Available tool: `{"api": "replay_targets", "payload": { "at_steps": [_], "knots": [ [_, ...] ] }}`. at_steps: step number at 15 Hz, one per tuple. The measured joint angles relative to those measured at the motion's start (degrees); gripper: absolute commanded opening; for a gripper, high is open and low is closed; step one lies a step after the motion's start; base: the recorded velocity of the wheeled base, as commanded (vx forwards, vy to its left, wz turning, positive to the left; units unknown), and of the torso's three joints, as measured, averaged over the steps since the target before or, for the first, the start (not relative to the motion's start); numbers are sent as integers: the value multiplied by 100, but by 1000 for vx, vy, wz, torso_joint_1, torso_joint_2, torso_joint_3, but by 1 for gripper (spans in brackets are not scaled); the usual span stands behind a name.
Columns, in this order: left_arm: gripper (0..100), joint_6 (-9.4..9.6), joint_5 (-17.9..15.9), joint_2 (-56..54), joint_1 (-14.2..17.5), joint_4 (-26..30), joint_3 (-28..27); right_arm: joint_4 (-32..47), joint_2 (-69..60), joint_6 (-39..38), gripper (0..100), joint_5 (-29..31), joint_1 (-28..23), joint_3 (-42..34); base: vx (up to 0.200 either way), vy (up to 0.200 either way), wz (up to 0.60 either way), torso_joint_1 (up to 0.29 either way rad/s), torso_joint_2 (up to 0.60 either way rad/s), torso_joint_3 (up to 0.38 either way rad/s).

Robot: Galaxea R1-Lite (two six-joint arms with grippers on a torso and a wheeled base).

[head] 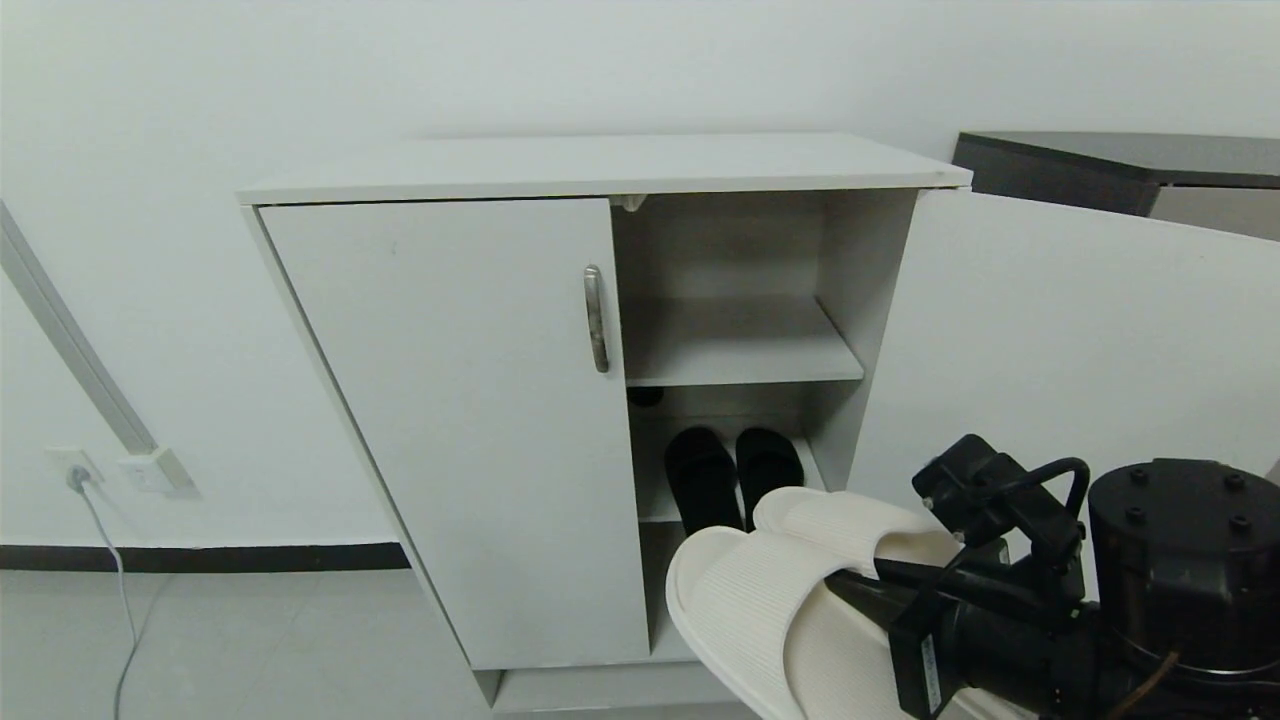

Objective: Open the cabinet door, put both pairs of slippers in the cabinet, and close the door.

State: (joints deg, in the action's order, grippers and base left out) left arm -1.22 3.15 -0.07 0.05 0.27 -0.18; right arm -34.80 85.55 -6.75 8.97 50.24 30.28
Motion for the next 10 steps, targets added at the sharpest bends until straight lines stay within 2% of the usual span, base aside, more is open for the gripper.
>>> {"api": "replay_targets", "payload": {
  "at_steps": [5,8,10],
  "knots": [
    [0,2,0,0,2,0,0,-85,30,11,0,0,0,-35,0,0,0,0,0,0],
    [0,2,0,0,0,-5,0,-212,132,183,0,39,9,-57,0,0,0,-6,133,116],
    [0,-1,-2,0,2,2,0,-444,375,154,0,400,45,28,0,0,0,-1,35,23]
  ]
}}
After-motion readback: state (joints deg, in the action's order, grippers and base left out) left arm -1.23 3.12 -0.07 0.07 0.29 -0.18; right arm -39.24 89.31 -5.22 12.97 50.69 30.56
